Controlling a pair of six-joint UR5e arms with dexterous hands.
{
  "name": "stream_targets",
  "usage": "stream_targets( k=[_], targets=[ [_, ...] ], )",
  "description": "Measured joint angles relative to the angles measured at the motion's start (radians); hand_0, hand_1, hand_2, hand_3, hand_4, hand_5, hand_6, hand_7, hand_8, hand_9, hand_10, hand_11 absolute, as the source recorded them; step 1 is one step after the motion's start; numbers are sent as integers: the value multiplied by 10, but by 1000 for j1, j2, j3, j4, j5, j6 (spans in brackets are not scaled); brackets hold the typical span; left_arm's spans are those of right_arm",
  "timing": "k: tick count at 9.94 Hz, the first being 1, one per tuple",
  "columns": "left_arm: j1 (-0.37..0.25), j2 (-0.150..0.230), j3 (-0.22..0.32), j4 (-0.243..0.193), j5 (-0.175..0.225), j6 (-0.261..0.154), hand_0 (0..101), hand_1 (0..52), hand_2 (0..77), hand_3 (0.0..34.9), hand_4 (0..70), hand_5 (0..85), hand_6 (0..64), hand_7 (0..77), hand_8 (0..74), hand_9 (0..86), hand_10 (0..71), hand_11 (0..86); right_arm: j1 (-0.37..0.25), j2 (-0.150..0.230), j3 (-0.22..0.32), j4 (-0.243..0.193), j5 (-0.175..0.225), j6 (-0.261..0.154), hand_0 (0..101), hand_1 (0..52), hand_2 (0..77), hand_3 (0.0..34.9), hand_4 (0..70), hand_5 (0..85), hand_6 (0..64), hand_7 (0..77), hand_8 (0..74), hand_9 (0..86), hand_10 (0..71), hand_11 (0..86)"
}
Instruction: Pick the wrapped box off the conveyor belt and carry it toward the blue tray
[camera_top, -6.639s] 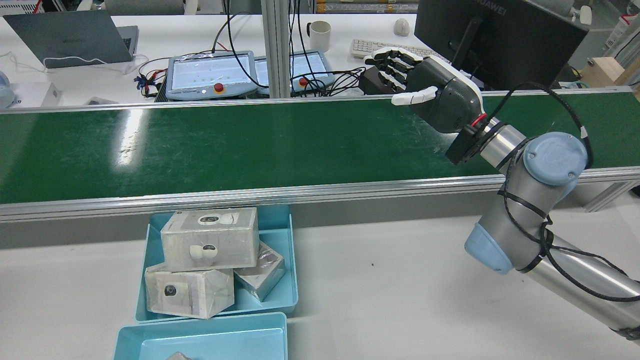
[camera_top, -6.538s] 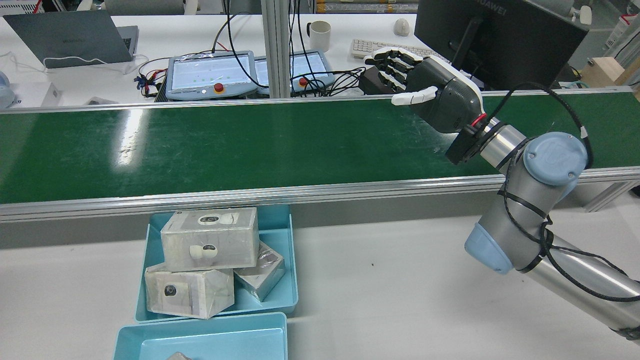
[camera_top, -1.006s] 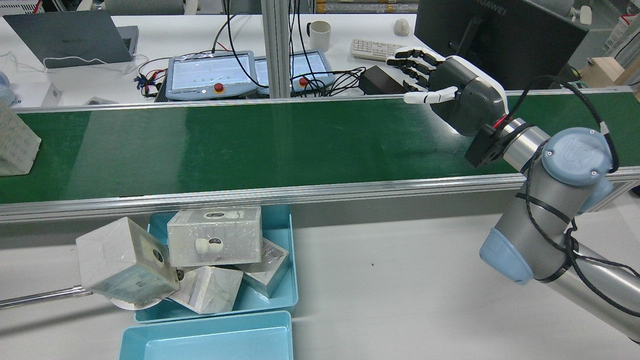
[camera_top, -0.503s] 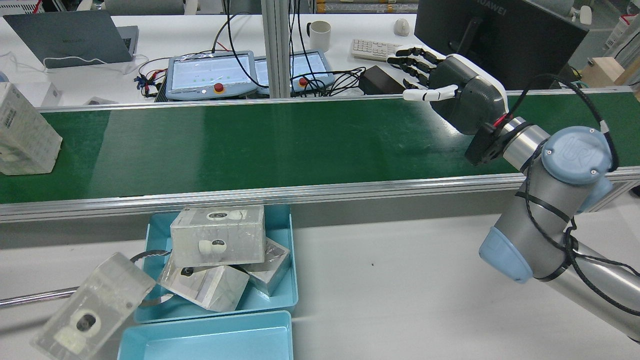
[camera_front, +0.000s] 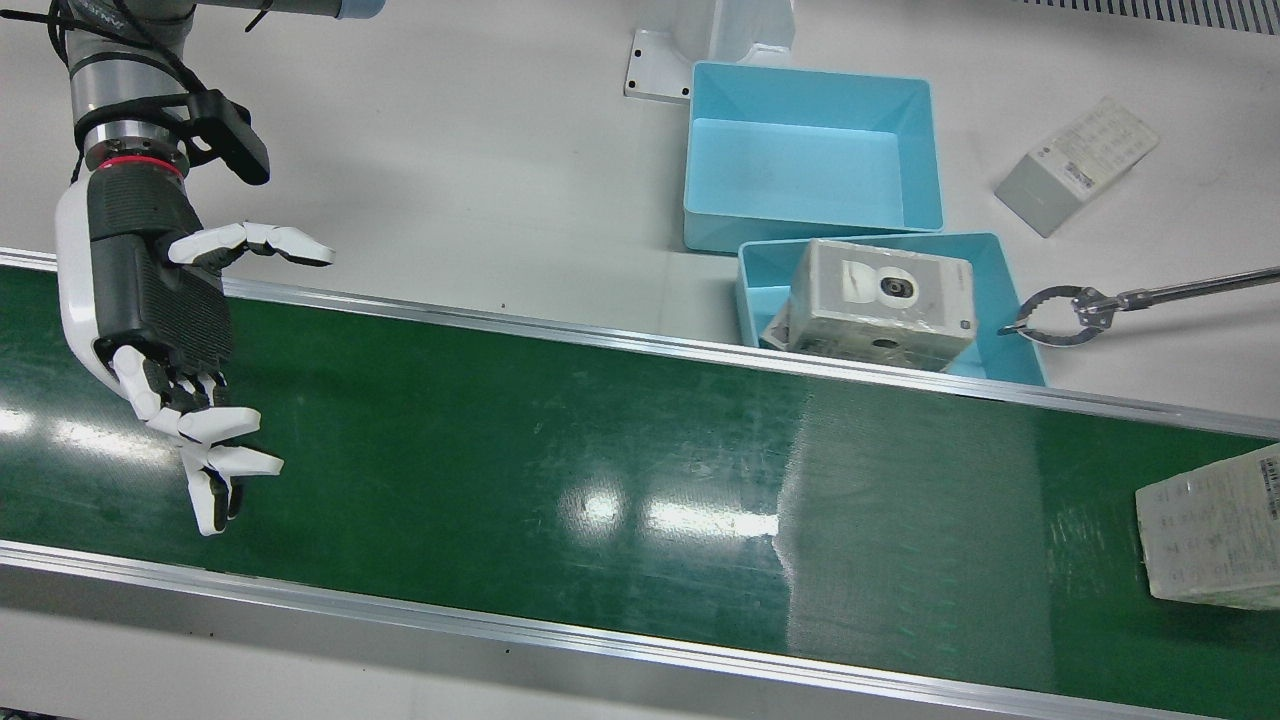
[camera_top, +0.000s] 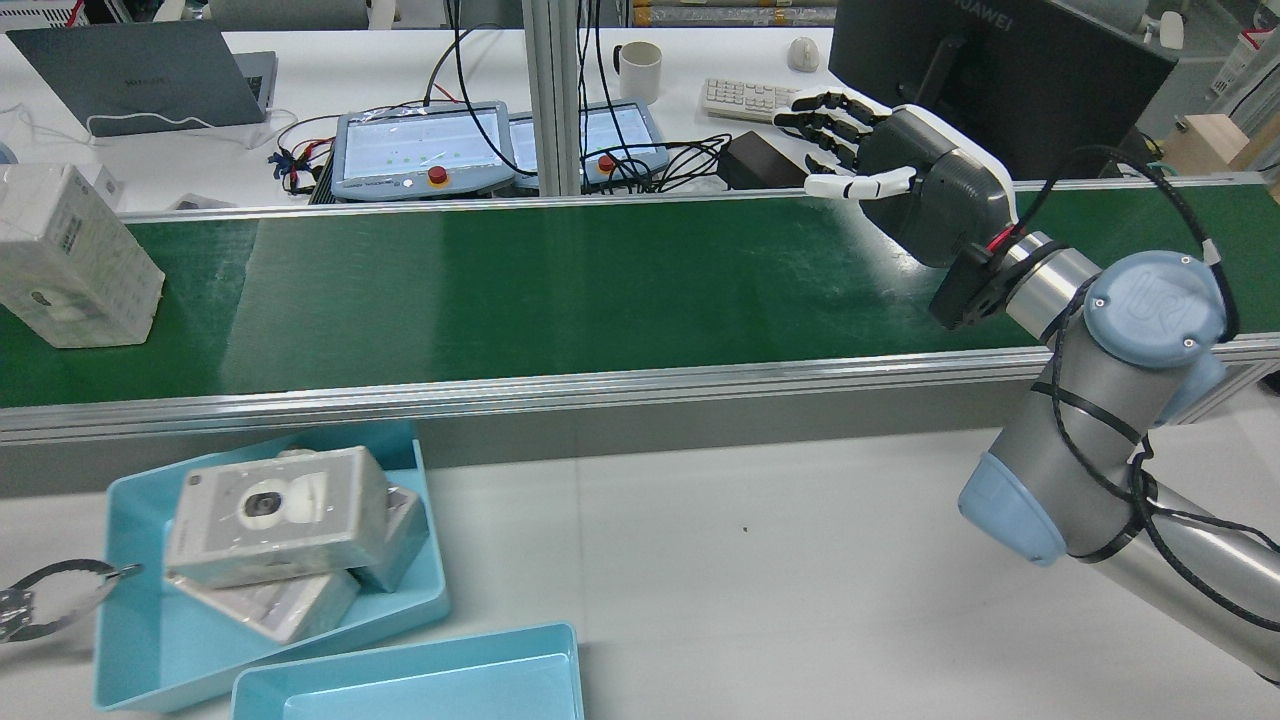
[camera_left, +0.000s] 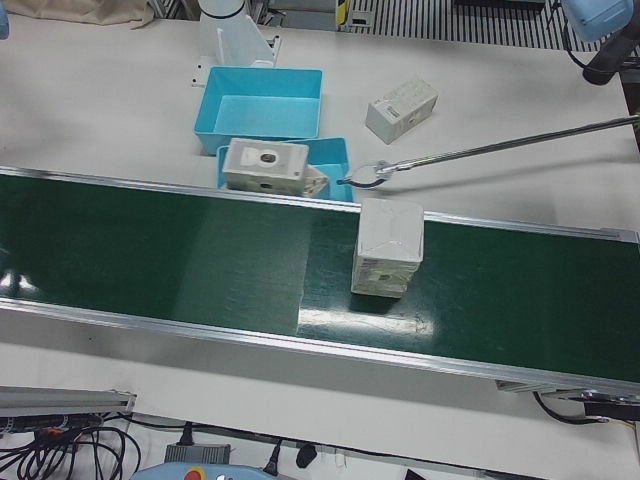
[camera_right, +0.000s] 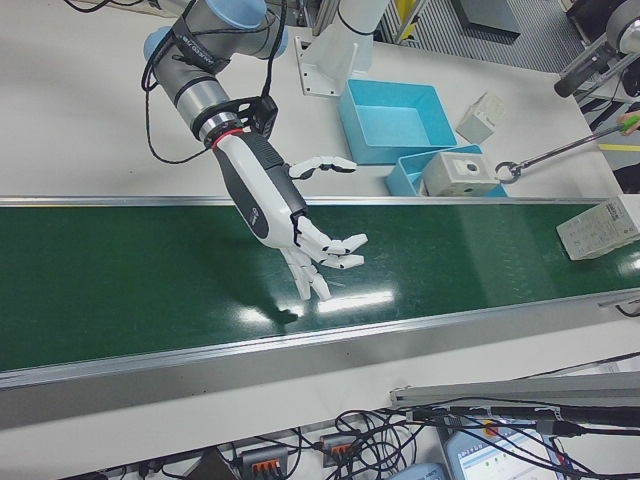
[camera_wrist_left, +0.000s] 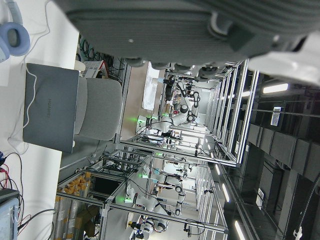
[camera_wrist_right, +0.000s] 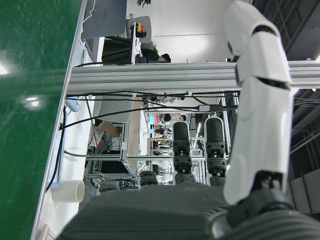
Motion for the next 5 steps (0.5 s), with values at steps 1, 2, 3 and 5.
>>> stream_targets(
  k=[1,2,3,5],
  targets=[
    [0,0,0,0,0,0,0,0,5,0,0,11,0,0,0,0,5,0,0,-1,0,0,0,0,466,147,224,163,109,349,44,256,0,60,0,16],
    [0,0,0,0,0,0,0,0,5,0,0,11,0,0,0,0,0,0,1,-1,0,0,0,-1,466,147,218,182,109,349,44,256,0,60,0,16],
    [0,0,0,0,0,0,0,0,5,0,0,11,0,0,0,0,0,0,3,-2,1,-1,0,0,466,147,218,182,109,349,44,256,0,60,0,16],
    [0,0,0,0,0,0,0,0,5,0,0,11,0,0,0,0,5,0,11,-3,1,-1,0,3,466,147,224,182,109,349,44,256,0,60,0,16]
  ],
)
